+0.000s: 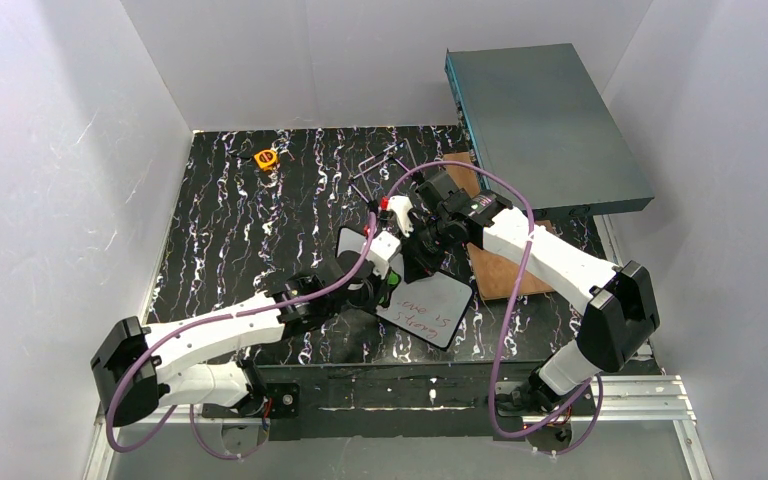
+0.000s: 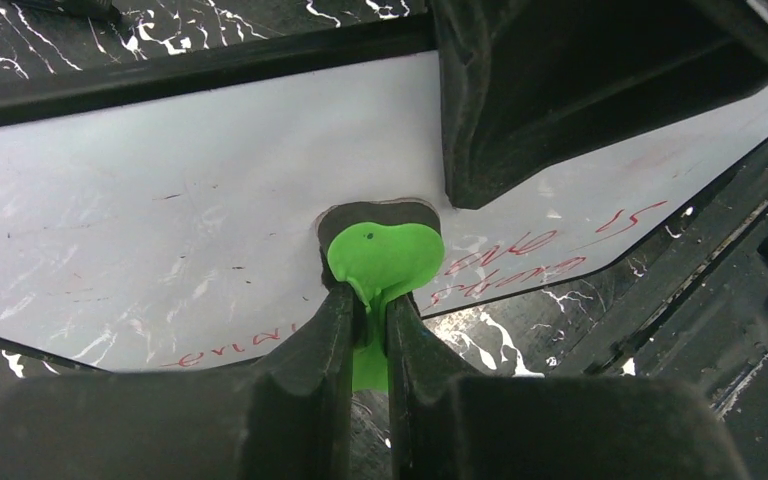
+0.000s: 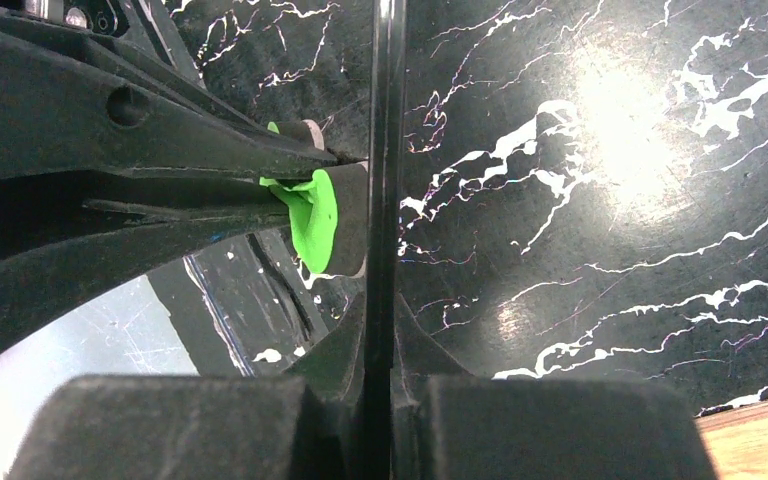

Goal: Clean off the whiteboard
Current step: Erase the center of the board with the whiteboard.

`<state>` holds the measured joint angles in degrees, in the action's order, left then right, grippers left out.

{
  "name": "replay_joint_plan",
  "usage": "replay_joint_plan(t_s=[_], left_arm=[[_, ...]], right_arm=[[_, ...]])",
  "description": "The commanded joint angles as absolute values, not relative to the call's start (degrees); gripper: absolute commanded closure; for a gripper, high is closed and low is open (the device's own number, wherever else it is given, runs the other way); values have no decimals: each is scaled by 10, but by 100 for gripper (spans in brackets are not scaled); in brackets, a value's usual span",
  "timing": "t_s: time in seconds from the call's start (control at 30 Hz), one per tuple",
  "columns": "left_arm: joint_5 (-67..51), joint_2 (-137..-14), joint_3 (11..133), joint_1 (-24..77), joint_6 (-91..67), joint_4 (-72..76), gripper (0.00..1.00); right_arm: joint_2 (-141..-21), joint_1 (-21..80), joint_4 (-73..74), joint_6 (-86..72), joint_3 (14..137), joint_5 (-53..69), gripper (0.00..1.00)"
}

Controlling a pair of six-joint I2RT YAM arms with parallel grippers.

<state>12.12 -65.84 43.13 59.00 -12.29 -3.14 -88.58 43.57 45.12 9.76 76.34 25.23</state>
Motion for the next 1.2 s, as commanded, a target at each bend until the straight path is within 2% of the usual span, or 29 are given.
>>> replay_joint_plan(t_s=[0.0, 0.47, 1.17], left_arm=[[154, -663, 443, 595, -116, -18, 100], [216, -718, 376, 688, -183, -4, 100], [336, -750, 361, 741, -257, -17, 100]], right_arm=[[-881, 451, 416, 119, 772, 311, 99], [-887, 451, 418, 117, 774, 312, 99], [-884, 451, 416, 115, 773, 314, 99]])
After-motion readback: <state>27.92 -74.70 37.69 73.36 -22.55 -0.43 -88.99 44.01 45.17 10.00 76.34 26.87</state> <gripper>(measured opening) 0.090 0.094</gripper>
